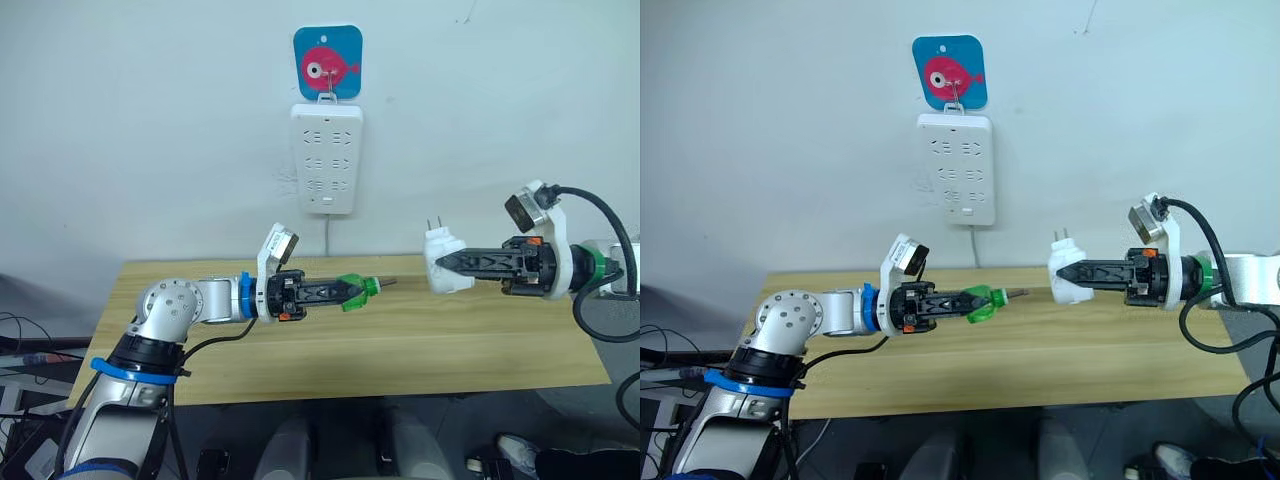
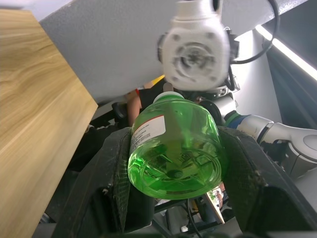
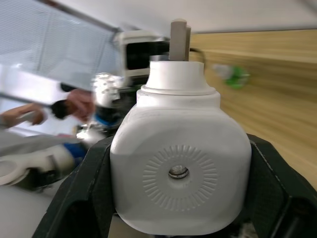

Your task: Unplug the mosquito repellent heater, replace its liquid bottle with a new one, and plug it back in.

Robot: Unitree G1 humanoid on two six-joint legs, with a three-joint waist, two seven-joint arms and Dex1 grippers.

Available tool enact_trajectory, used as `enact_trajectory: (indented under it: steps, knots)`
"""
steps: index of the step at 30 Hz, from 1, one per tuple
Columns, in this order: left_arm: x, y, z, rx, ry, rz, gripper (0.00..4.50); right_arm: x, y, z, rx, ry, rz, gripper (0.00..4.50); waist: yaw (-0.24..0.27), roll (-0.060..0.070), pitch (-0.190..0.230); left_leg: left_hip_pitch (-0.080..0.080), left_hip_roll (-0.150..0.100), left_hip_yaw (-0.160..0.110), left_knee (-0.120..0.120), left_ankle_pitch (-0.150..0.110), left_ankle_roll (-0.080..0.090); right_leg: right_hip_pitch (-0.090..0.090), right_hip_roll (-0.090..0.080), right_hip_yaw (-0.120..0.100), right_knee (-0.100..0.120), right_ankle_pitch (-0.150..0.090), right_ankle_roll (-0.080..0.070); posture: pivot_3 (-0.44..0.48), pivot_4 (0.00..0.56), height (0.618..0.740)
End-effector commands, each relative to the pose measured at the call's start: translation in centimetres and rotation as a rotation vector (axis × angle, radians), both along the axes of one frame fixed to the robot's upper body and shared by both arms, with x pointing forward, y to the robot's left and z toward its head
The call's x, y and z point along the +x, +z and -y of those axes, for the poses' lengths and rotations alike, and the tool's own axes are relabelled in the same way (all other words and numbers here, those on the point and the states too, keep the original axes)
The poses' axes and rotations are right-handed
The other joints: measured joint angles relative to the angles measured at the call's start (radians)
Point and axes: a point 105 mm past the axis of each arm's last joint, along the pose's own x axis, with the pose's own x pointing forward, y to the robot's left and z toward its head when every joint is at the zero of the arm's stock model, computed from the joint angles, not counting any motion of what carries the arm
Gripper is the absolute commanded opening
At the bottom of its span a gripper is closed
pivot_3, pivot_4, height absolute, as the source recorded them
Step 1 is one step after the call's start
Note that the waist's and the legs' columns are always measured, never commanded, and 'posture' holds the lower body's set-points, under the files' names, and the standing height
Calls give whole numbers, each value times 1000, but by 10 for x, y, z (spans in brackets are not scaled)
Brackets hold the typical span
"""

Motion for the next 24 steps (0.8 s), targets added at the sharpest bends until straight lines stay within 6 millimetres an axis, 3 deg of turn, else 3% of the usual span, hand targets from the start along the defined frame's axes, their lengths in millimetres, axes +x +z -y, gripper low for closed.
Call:
enact_trajectory:
  steps: [1,3,9,14,24]
  knots:
    - [-6,6,-4,-6,-9,53,2265,26,-55,46,-425,-206,53,2984,0,0,0,0,0,0,0,0,0,0,0,0,0,0,0,7,216,740]
    - [-7,5,-3,-4,-11,60,2265,35,-84,77,-660,-276,86,2984,0,0,0,0,0,1,0,0,0,-1,0,0,0,0,0,11,214,740]
    - [0,0,0,23,34,97,2265,38,-121,117,-881,-318,60,2984,5,1,1,0,0,3,0,2,-4,-2,-1,1,1,0,0,34,219,740]
    - [2,-6,-1,40,72,103,2265,38,-136,131,-918,-365,-11,2984,5,2,1,0,1,3,0,2,-4,-2,-1,2,1,0,0,46,222,740]
    - [-1,-10,-1,53,74,118,2265,41,-154,139,-929,-370,-64,2984,23,2,2,0,0,3,0,2,-4,-2,-1,2,0,0,0,58,234,740]
